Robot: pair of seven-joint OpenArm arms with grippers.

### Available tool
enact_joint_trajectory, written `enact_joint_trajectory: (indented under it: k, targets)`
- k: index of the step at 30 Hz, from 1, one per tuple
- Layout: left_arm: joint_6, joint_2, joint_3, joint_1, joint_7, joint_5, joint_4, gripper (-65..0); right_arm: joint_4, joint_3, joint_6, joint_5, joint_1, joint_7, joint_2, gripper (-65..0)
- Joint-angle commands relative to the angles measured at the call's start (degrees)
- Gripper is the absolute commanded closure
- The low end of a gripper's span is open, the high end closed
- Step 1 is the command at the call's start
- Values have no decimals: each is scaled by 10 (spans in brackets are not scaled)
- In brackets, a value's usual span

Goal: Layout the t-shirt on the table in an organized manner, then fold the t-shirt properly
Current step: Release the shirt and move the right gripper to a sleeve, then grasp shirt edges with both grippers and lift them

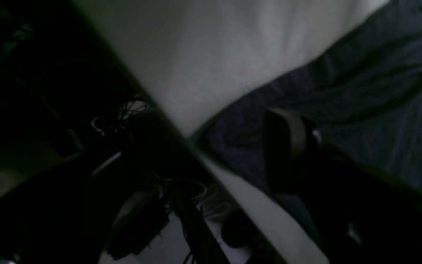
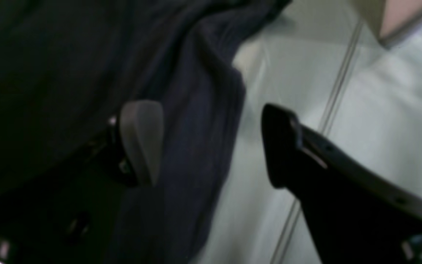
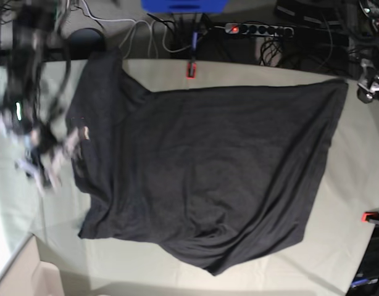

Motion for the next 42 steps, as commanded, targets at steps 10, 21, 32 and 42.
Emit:
enact_joint_trajectory:
  k: [10, 21, 32, 42]
  targets:
    - [-2, -15, -27, 0, -6, -6, 10, -419, -537, 4, -47, 15, 376, 75, 56, -426]
    - [-2, -38, -38, -27, -6, -6, 4, -419, -685, -1, -119, 15, 335, 257, 28, -426]
    - [-2, -41, -36, -33, -6, -6, 4, -419, -683, 3, -117, 16, 325, 257, 1, 0]
    - [3, -42, -36, -96, -11, -6, 5, -419, -275, 1, -9, 18, 117, 134, -10, 0]
